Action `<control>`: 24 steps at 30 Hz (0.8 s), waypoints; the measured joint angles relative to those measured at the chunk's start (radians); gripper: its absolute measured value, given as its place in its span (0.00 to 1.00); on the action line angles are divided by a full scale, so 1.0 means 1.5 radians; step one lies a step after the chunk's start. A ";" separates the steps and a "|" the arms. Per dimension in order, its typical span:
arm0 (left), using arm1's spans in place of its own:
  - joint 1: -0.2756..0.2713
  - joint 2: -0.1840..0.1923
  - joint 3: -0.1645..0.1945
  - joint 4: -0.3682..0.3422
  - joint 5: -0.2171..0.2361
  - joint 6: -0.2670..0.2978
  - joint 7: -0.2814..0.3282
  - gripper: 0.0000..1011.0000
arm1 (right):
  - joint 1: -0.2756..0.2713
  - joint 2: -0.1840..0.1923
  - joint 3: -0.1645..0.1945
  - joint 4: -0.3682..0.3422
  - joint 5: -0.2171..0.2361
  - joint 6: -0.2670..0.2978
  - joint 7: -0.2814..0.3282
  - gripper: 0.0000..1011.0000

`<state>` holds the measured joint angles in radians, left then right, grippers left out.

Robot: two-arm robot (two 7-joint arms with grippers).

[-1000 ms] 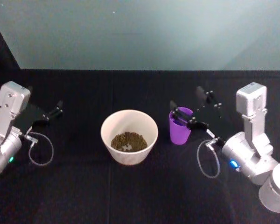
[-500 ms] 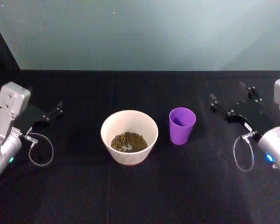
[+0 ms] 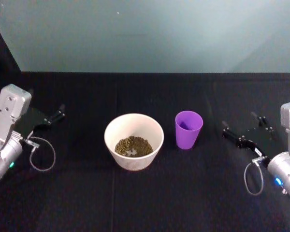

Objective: Pick up the cup and pour the mung beans from the cup into the bowl.

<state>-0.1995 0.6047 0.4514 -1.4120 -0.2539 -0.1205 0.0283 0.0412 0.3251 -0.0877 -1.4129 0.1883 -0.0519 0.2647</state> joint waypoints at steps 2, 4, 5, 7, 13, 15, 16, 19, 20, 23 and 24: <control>0.000 0.000 0.000 0.000 0.000 0.000 0.000 0.99 | 0.000 0.000 0.000 -0.004 -0.002 0.000 0.000 0.99; 0.000 0.000 0.000 0.000 0.000 0.000 0.000 0.99 | 0.000 0.001 0.000 -0.008 -0.005 0.001 -0.001 0.99; 0.000 0.000 0.000 0.000 0.000 0.000 0.000 0.99 | 0.000 0.001 -0.001 -0.008 -0.005 0.001 -0.001 0.99; 0.000 0.000 0.000 0.000 0.000 0.000 0.000 0.99 | 0.000 0.001 -0.001 -0.008 -0.005 0.001 -0.001 0.99; 0.000 0.000 0.000 0.000 0.000 0.000 0.000 0.99 | 0.000 0.001 0.000 -0.006 -0.005 0.001 -0.001 0.99; 0.000 0.000 0.000 0.000 0.000 0.000 0.000 0.99 | 0.000 0.001 0.000 -0.006 -0.005 0.001 -0.001 0.99; 0.000 0.000 0.000 0.000 0.000 0.000 0.000 0.99 | 0.000 0.001 0.000 -0.006 -0.005 0.001 -0.001 0.99; 0.000 0.000 0.000 0.000 0.000 0.000 0.000 0.99 | 0.000 0.001 0.000 -0.005 -0.005 0.001 -0.001 0.99; 0.000 0.000 0.000 0.000 0.000 0.000 0.000 0.99 | 0.000 0.001 0.000 -0.005 -0.005 0.001 -0.001 0.99; 0.000 0.000 0.000 0.000 0.000 0.000 0.000 0.99 | 0.000 0.001 0.000 -0.005 -0.005 0.000 -0.001 0.99; 0.000 0.000 0.000 0.000 0.000 0.000 0.000 0.99 | 0.001 0.001 0.000 -0.005 -0.005 0.000 -0.001 0.99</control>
<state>-0.1995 0.6047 0.4514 -1.4120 -0.2539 -0.1205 0.0282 0.0419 0.3263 -0.0877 -1.4203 0.1813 -0.0513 0.2637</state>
